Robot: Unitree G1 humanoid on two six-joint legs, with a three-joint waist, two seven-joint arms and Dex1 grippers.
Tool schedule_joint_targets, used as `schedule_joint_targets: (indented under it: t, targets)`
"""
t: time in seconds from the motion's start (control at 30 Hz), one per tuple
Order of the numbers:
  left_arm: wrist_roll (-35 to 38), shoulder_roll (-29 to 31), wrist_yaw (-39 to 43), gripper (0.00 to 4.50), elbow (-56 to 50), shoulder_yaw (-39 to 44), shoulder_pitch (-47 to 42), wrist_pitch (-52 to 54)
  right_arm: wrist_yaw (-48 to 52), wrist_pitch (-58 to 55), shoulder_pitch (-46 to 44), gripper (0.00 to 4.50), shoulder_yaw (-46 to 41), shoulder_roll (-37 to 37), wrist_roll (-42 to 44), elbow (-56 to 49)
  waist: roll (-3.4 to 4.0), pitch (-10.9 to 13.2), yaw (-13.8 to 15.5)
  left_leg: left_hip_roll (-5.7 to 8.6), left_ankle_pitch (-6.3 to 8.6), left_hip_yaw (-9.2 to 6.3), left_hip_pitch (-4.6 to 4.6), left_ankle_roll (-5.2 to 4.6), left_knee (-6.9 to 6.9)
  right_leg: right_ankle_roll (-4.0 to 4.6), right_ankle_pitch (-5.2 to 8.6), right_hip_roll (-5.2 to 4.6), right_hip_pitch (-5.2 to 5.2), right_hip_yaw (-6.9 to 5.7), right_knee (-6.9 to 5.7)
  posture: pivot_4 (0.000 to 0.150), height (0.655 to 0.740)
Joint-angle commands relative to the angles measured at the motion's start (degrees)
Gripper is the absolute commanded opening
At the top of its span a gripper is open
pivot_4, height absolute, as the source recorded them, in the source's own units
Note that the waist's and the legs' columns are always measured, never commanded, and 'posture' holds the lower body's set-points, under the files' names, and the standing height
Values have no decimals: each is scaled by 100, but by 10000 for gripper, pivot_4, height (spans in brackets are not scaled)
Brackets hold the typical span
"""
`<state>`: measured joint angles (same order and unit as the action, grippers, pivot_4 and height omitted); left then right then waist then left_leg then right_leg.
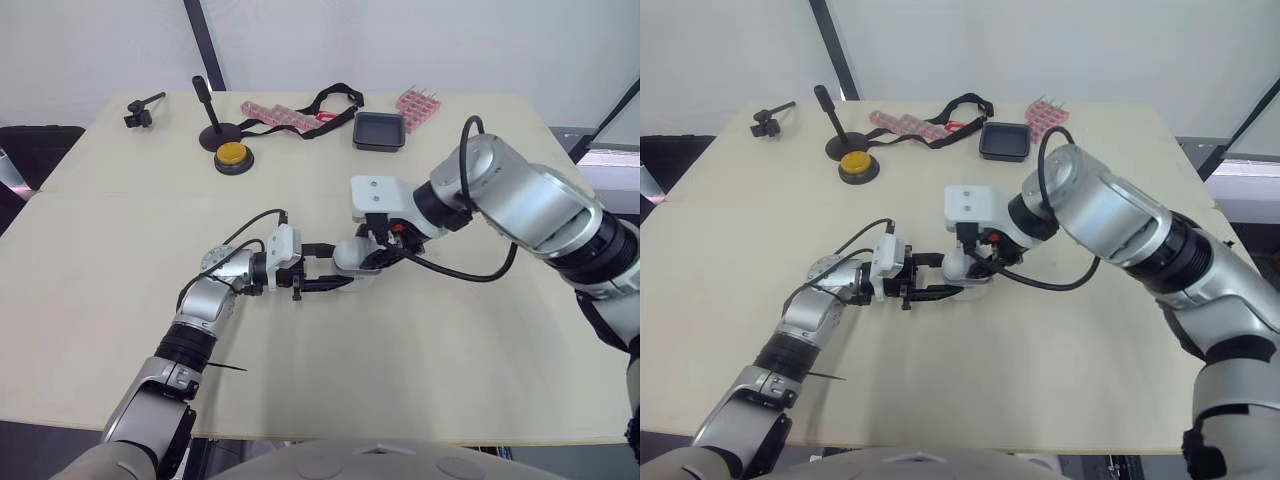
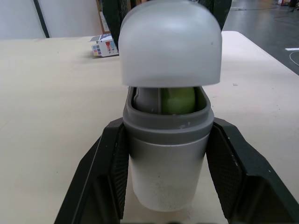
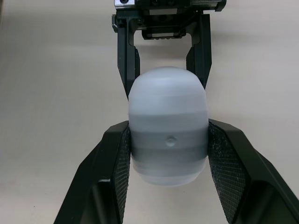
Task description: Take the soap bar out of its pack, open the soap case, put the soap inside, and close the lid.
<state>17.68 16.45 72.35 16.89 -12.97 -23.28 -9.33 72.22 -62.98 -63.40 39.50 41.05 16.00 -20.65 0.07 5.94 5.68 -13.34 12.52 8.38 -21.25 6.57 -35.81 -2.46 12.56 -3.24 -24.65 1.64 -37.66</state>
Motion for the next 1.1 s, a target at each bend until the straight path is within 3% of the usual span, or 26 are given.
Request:
schedule_joint_targets:
  t: [0.03,0.93,1.0,1.1]
  targets:
    - [-130,69,-121,20376,-48,7,43,19,56,122,-115,19254,86,-27,-35,4,0,0,-8,0,0,0,1,0,0,0,0,0,1,0,0,1500,7291]
    - [-144,84,-174,20376,-108,-11,96,47,145,165,-67,19254,346,-183,-205,278,-6,-5,-60,-1,-1,0,22,5,3,0,0,-1,20,1,-2,1500,7291]
    - [-148,82,-173,20376,-96,-13,95,41,121,240,-52,29637,340,-204,-255,309,-6,-5,-61,-1,-1,0,23,5,4,0,0,-1,20,1,-2,1500,7291]
    - [-148,84,-172,20376,-87,-17,95,43,66,345,-33,39327,303,-232,-301,354,-5,-4,-54,-1,-1,-1,19,6,4,0,0,-2,20,-1,-1,1500,7291]
